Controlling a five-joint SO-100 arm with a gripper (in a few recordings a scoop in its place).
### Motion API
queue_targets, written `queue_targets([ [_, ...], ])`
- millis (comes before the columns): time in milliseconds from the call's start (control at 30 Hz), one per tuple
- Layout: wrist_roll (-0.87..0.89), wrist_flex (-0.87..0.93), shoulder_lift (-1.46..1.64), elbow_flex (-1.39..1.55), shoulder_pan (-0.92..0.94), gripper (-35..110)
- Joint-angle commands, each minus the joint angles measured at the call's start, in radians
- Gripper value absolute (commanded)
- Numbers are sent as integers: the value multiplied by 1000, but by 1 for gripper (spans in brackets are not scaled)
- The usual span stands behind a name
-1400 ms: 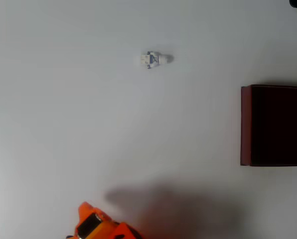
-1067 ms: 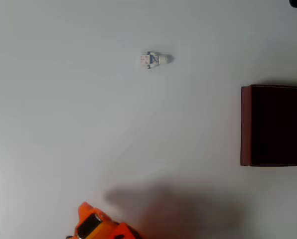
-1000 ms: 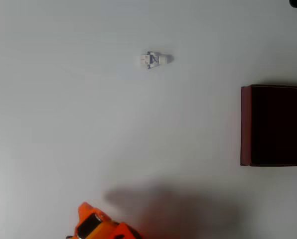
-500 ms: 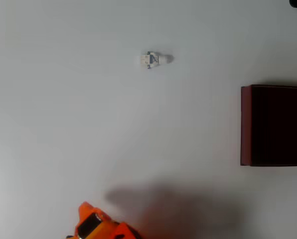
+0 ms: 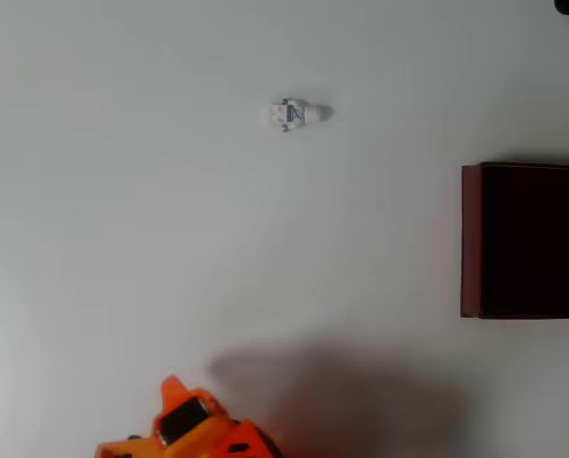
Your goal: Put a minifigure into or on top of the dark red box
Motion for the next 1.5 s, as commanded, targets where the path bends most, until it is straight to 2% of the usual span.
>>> queue_targets([
  [0,41,-11,9,-29,35,0],
  [133,77,-72,-25,-87,83,0],
  [200,118,-107,-135,-156,94,0],
  [267,195,-112,-390,-310,100,0],
  [400,118,35,-1094,-799,152,0],
  [500,110,38,-1312,-980,167,5],
  [700,195,-41,-1269,-1006,224,14],
  [867,235,-17,-1229,-1012,376,15],
  [1067,91,-51,-1252,-1017,525,16],
  [1267,-41,-77,-1459,-1112,621,15],
  [1467,-91,-78,-1660,-1279,680,16],
])
